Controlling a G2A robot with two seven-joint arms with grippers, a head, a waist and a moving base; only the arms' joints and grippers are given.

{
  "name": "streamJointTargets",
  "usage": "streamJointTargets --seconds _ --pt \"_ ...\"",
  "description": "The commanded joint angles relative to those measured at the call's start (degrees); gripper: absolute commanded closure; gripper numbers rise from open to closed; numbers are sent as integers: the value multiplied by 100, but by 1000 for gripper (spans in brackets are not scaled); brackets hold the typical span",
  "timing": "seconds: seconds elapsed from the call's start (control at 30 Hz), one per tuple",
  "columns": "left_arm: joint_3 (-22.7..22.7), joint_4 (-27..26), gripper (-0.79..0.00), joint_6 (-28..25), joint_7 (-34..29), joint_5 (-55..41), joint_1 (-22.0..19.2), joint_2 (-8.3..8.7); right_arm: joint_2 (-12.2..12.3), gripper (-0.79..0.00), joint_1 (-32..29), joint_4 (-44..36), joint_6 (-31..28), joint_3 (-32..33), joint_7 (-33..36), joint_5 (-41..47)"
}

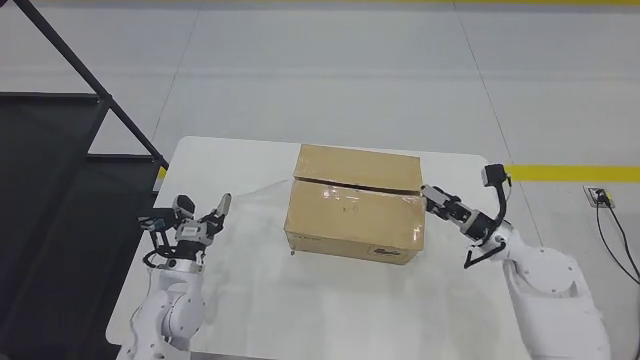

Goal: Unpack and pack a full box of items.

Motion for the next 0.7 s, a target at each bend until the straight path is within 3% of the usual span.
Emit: streamJointTargets --seconds 0.0,0.33,0.5,0.67 --pt "22 -8 -785 2 -20 10 -31 -2 32 -785 -46 -57 -68 51 276 231" --pt "95 -81 -785 -213 -159 -77 -139 -3 195 -785 -667 -795 -524 371 1394 1422" --pt "73 -297 -785 -597 -171 -47 -29 26 285 -785 -1059 -1136 -828 519 1938 1785" --pt "15 -488 -785 -1333 -172 133 159 92 401 -785 -1378 -1548 -860 512 1946 1511"
